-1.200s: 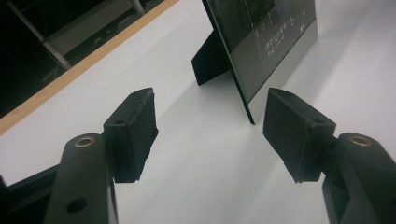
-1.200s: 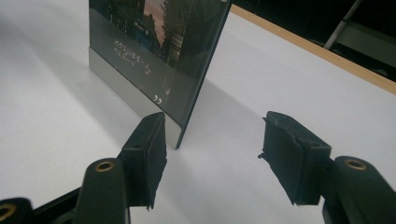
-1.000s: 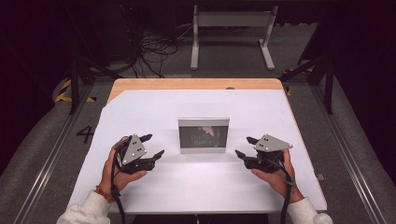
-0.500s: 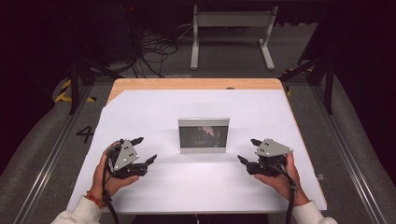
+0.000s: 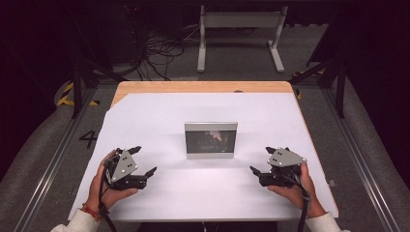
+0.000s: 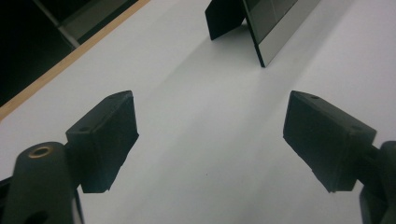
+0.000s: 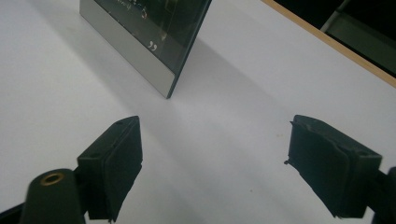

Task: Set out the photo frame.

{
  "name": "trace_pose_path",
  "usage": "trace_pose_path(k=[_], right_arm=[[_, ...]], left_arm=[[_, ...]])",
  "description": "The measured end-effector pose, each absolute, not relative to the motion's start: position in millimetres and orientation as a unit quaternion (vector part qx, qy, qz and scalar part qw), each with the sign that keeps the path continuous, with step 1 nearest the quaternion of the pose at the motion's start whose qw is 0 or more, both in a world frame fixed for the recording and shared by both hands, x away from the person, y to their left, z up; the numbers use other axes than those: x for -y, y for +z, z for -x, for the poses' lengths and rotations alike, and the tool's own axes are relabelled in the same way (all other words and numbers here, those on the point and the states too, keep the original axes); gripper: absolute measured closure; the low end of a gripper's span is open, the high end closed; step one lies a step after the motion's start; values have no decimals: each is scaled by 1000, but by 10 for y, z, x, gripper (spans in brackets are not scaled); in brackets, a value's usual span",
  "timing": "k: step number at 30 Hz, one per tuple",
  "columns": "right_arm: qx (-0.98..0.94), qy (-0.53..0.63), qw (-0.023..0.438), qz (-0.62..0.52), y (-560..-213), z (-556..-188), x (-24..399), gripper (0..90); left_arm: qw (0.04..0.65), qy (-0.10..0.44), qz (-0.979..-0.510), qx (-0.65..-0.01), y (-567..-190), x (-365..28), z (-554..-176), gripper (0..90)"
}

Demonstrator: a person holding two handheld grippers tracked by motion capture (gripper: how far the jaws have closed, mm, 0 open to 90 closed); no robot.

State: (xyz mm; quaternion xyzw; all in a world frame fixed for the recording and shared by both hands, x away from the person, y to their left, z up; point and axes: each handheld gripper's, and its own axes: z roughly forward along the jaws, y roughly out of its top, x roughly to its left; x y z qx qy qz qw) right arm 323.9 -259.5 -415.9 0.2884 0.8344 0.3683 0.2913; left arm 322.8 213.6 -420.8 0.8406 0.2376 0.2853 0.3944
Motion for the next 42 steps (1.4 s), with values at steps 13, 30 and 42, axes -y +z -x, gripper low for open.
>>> trace_pose_path(k=[13, 30, 42], right_arm=[[-825, 386, 293, -292, -4218, -3131, 2764, 100], [-811, 380, 306, -324, -4391, -3029, 2968, 94], [-801, 383, 307, -343, -4517, -2980, 3038, 93]], left_arm=[[390, 283, -837, -259, -4322, -2328, -3138, 103], [406, 274, -824, -284, -4462, -2555, -3031, 74], [412, 245, -818, -319, -4604, -2701, -2973, 59]])
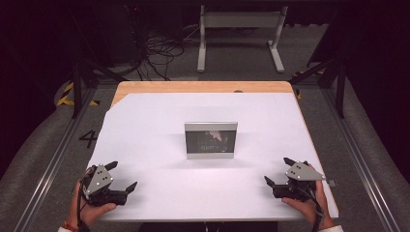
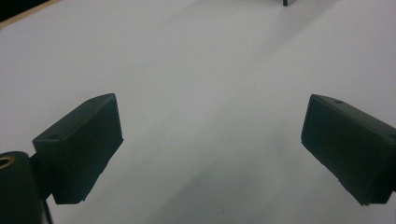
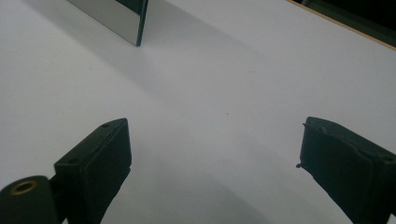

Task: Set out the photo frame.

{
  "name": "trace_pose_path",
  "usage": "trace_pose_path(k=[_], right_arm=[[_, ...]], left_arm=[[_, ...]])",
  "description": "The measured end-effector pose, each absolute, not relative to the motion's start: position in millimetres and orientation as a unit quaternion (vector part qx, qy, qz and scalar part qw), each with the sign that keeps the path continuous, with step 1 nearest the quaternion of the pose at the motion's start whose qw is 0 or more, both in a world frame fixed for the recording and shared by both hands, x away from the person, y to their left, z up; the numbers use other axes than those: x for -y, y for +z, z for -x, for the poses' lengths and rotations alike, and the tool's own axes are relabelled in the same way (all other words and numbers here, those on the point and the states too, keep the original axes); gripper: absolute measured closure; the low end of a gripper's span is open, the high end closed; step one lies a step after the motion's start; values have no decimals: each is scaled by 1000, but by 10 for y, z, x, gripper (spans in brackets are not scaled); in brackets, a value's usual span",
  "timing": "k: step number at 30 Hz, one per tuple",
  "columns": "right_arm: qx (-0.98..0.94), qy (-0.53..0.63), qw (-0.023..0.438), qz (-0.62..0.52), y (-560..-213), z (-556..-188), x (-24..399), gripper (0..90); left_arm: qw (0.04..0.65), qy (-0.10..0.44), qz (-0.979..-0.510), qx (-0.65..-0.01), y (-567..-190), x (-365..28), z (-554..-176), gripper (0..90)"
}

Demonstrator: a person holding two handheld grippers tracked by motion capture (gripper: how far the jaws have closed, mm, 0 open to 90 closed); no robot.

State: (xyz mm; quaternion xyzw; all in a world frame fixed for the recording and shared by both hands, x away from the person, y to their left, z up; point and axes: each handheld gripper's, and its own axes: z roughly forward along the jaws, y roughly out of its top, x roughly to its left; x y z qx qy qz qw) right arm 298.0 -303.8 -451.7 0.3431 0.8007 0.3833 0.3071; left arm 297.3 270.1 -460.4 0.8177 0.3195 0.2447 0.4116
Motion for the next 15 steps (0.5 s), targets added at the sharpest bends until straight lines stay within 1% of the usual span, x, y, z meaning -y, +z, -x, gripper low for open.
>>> trace_pose_path(k=[7, 15], right_arm=[[-804, 376, 310, -341, -4572, -2954, 3034, 95], [-794, 384, 319, -347, -4502, -2910, 3061, 96]], left_arm=[[414, 236, -813, -334, -4639, -2726, -3010, 59], [419, 244, -809, -332, -4611, -2739, -3000, 59]])
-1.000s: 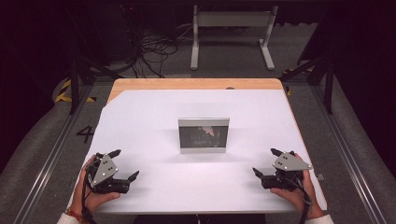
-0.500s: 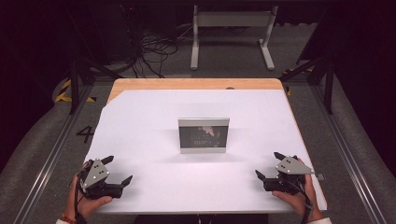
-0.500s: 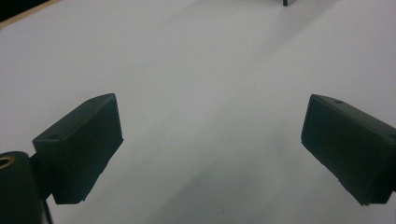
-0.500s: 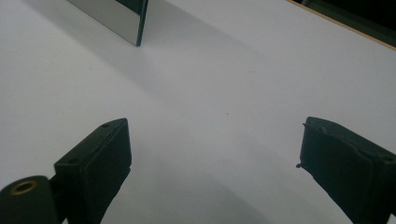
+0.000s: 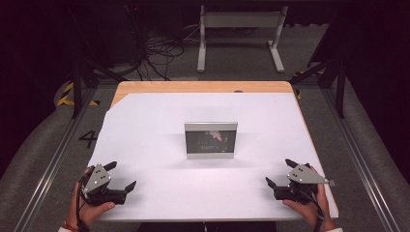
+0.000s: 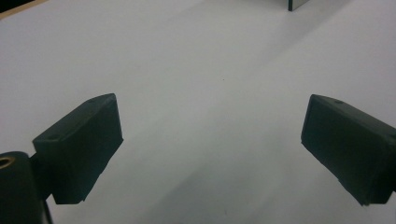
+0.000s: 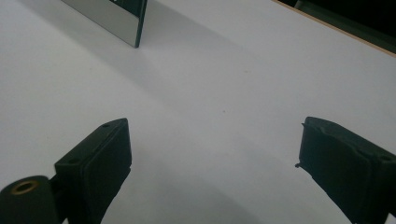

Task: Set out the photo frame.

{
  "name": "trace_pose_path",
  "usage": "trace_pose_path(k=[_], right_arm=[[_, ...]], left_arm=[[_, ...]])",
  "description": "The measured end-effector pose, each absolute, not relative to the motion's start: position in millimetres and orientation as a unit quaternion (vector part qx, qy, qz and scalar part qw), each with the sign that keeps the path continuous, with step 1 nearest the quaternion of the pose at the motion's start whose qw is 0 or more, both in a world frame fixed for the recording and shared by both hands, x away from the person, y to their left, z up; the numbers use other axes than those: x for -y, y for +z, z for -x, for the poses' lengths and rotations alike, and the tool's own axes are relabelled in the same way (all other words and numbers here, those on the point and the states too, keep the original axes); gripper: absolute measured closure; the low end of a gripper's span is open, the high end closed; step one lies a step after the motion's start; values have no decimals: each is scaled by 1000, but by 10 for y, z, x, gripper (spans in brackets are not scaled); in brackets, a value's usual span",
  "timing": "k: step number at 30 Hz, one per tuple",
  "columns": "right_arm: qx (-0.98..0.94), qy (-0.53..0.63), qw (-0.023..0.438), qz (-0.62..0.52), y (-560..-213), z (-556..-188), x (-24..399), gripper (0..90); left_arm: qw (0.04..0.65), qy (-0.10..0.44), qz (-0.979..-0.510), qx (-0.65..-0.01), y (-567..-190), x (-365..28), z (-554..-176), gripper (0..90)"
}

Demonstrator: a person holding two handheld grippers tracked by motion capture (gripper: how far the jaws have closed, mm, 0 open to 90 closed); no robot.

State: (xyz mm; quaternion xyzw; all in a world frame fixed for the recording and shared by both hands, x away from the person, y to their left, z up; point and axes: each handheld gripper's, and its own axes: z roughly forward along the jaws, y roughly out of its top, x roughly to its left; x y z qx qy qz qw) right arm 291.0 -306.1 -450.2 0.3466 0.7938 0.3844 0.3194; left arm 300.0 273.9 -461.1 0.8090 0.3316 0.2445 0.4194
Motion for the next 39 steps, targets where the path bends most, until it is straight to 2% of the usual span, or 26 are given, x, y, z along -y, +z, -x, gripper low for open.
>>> trace_pose_path(k=[39], right_arm=[[-794, 375, 314, -362, -4551, -2959, 3099, 102]], left_arm=[[400, 256, -819, -322, -4602, -2691, -3034, 60]])
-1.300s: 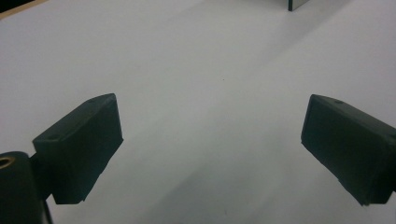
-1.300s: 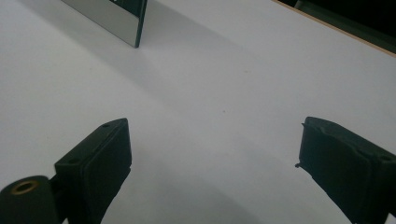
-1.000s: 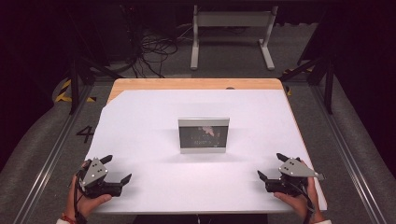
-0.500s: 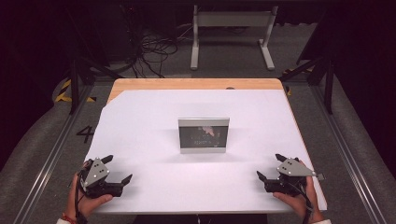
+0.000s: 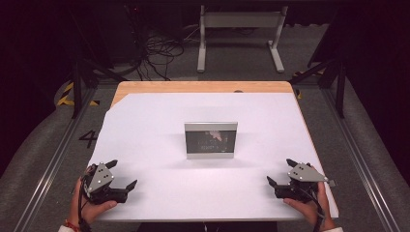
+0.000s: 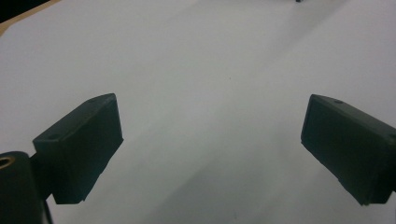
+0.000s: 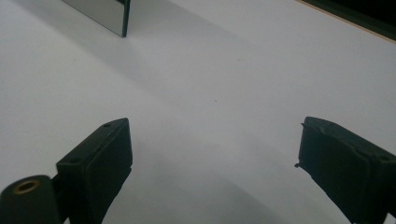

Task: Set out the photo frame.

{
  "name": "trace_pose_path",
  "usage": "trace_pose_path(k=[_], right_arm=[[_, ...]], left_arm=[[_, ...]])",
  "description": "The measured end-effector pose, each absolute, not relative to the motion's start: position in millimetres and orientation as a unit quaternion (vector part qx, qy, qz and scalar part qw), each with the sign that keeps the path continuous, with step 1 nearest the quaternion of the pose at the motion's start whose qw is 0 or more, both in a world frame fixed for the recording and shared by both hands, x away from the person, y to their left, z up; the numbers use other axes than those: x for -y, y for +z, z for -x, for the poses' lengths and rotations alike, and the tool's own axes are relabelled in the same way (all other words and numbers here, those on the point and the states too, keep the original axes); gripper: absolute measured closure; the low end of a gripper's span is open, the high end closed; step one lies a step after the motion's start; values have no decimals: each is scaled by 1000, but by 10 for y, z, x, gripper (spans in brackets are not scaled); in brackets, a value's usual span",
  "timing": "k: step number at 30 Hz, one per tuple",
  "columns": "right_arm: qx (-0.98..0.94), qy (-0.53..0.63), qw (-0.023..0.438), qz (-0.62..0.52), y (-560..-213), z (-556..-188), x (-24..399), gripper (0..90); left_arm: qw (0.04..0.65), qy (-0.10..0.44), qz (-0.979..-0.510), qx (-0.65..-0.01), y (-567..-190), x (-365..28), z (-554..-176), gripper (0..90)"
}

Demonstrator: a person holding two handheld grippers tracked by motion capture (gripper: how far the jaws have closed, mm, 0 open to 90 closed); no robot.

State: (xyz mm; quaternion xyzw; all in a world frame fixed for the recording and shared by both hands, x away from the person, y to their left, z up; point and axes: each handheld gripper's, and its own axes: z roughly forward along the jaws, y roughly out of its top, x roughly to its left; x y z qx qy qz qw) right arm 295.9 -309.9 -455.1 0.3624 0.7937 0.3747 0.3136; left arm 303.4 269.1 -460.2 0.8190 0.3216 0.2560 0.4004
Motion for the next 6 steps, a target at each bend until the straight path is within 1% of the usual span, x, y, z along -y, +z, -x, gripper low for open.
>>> trace_pose_path(k=[6], right_arm=[[-788, 376, 319, -368, -4527, -2952, 3118, 102]], left_arm=[[400, 256, -820, -320, -4608, -2669, -3046, 60]])
